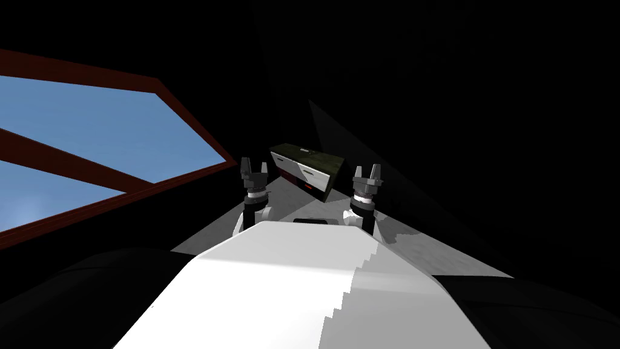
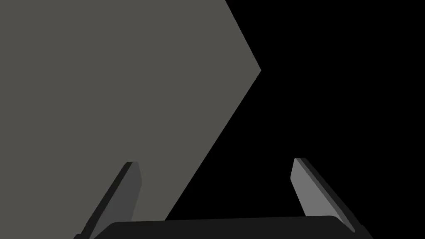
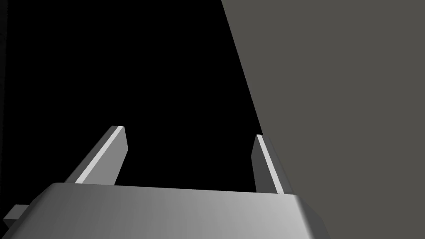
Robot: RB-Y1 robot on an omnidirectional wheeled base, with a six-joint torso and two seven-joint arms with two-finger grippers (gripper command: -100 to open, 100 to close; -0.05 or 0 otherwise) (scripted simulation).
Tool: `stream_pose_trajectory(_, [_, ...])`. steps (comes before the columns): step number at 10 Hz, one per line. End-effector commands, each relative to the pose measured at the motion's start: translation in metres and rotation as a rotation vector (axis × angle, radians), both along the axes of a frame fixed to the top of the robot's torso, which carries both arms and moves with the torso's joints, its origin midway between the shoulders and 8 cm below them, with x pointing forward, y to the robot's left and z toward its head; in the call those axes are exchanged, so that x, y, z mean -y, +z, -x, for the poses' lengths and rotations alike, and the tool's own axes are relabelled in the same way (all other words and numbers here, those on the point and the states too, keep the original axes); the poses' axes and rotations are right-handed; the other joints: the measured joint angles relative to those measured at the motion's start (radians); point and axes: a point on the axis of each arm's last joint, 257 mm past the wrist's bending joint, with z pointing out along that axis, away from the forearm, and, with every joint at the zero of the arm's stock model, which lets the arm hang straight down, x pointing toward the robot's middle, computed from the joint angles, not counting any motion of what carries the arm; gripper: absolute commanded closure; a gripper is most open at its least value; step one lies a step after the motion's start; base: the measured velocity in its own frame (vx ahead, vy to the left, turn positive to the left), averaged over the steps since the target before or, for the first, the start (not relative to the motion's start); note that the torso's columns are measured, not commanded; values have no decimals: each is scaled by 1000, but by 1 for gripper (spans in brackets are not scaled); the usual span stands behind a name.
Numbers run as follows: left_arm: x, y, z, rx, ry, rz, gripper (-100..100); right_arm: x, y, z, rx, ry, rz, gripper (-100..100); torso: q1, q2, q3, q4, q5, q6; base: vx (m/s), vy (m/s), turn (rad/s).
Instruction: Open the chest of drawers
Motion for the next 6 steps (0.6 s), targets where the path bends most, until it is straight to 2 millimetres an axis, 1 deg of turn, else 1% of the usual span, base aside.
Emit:
stream_pose_trajectory(1, [0,0,0,0,0,0,0,0,0,0,0,0,0,0,0,40,-82,41,0,0,0,0,0])
stream_pose_trajectory(3, [0,0,0,0,0,0,0,0,0,0,0,0,0,0,0,175,-351,176,0,0,0,0,0])
stream_pose_trajectory(6, [0,0,0,0,0,0,0,0,0,0,0,0,0,0,0,396,-792,396,0,0,0,0,0])
